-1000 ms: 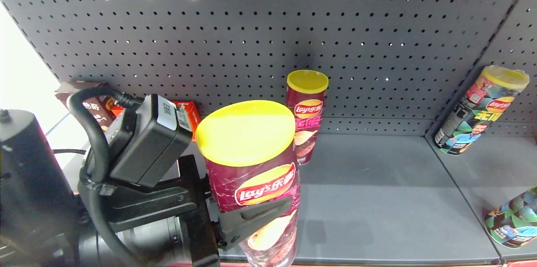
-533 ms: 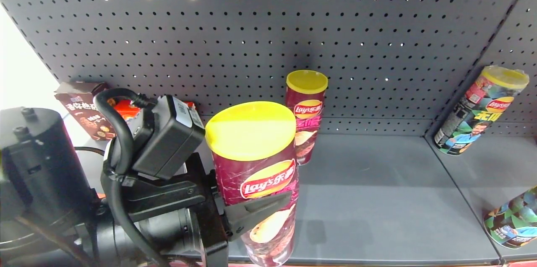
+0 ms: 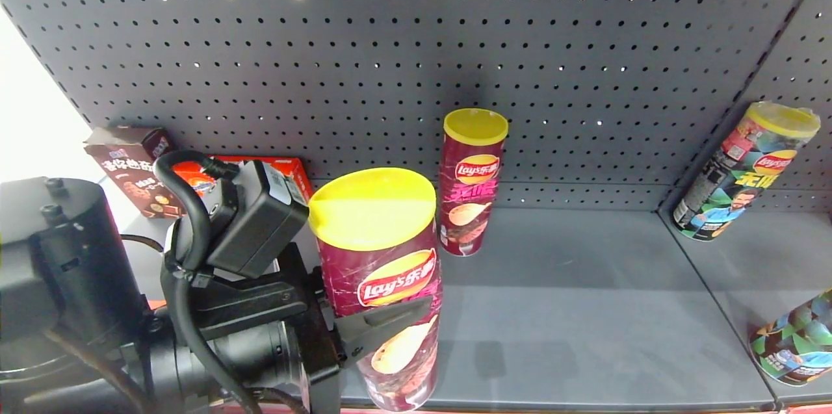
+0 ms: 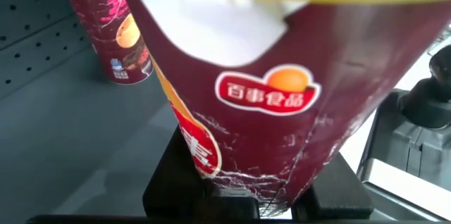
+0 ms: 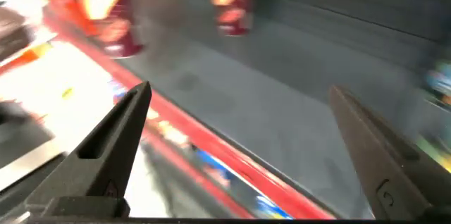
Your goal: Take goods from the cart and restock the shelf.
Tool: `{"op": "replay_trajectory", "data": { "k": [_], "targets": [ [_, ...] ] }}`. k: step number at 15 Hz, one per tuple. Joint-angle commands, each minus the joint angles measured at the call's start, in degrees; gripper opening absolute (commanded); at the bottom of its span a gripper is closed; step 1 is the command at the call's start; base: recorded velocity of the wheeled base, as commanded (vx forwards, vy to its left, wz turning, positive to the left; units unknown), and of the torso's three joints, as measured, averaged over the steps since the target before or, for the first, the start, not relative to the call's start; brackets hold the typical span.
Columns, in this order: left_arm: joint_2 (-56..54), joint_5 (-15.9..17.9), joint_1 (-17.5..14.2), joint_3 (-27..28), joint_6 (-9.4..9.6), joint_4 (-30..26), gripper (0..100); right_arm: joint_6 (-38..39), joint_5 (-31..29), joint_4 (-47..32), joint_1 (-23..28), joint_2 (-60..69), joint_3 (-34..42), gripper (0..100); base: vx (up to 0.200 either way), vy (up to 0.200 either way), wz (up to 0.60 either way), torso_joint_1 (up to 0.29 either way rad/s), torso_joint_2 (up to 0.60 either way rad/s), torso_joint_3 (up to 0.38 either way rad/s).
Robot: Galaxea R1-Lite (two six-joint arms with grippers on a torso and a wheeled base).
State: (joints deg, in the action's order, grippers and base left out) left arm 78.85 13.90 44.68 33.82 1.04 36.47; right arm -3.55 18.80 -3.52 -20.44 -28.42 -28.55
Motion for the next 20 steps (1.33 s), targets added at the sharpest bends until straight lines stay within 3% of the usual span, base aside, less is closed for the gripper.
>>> {"op": "replay_trajectory", "data": {
  "k": [1, 6, 8, 15, 16, 20],
  "targets": [
    [0.0, 0.0, -0.1, -0.3, 0.02, 0.1, 0, -0.8, 0.3, 1.2, -10.4, -13.6, -5.7, 100, 0.000, 0.000, 0.00, 0.000, 0.00, 0.000],
    [0.0, 0.0, -1.5, -0.2, 0.02, 0.1, 0, -4.1, -6.0, 15.0, -14.4, -28.9, -5.3, 100, 0.000, 0.000, 0.00, 0.000, 0.00, 0.000],
    [0.0, 0.1, -1.8, -0.2, 0.02, 0.1, 0, -4.0, -9.5, 15.9, -15.8, -31.7, -6.5, 100, 0.000, 0.000, 0.00, 0.000, 0.00, 0.000],
    [0.4, 0.2, -1.8, -0.3, 0.02, -0.2, 0, -3.6, -9.5, 16.6, -17.6, -41.4, -10.6, 100, 0.000, 0.000, 0.00, 0.000, 0.00, 0.000],
    [0.4, 0.2, -1.8, -0.3, 0.02, -0.2, 0, -3.5, -9.5, 18.6, -16.8, -46.6, -14.7, 100, 0.000, 0.000, 0.00, 0.000, 0.00, 0.000],
    [0.5, 0.1, -1.9, -0.3, -0.07, -0.2, 0, -3.7, -4.6, 28.3, -13.9, -55.8, -17.4, 100, 0.000, 0.000, 0.00, 0.000, 0.00, 0.000]
  ]
}}
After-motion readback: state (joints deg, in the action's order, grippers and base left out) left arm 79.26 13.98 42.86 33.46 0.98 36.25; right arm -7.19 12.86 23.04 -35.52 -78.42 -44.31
